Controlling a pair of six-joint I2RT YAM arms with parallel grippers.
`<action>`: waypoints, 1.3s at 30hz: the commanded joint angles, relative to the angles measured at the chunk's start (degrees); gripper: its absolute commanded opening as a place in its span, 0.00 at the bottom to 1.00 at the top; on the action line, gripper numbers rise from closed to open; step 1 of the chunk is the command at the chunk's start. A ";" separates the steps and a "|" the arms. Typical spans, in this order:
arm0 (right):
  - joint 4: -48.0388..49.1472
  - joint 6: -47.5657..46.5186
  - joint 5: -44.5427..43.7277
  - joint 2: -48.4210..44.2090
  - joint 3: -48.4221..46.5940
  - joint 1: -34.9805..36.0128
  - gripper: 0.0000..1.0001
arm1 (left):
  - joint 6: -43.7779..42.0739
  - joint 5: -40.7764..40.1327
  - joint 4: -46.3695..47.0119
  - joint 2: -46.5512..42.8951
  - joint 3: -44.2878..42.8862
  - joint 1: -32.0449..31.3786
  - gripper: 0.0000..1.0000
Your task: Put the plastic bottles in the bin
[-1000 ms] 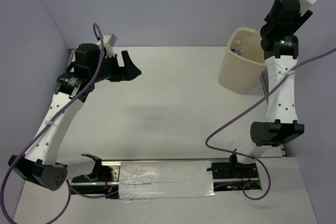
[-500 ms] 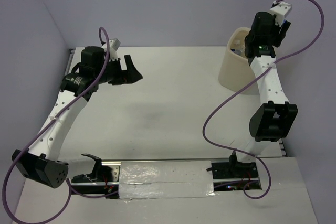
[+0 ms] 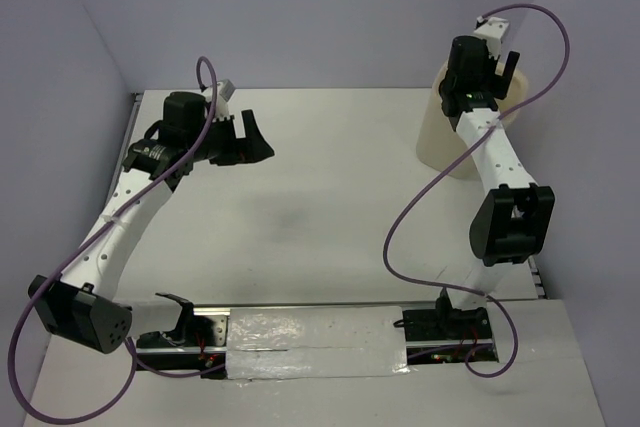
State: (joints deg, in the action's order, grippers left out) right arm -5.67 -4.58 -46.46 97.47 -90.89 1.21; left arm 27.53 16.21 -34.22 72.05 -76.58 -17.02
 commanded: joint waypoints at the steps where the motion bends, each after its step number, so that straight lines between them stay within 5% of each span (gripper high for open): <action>1: -1.18 0.89 1.89 -2.20 -4.54 2.64 0.99 | -0.37 0.76 2.75 -0.16 0.11 0.32 0.99; 10: -12.07 0.44 2.07 -4.21 -18.94 7.75 1.00 | 0.77 1.11 3.37 -0.16 0.20 0.40 0.99; 17: -43.94 16.59 17.52 -4.65 -35.32 7.66 1.00 | 1.56 -1.61 2.66 -1.74 -1.73 0.67 0.99; 27: -42.05 19.34 20.98 -28.88 1.29 8.89 1.00 | 4.02 -1.80 0.46 -5.42 -3.06 1.02 0.99; 39: -43.55 24.26 22.73 -42.09 17.31 8.98 1.00 | 8.59 -3.55 0.99 -9.64 -0.33 1.02 0.99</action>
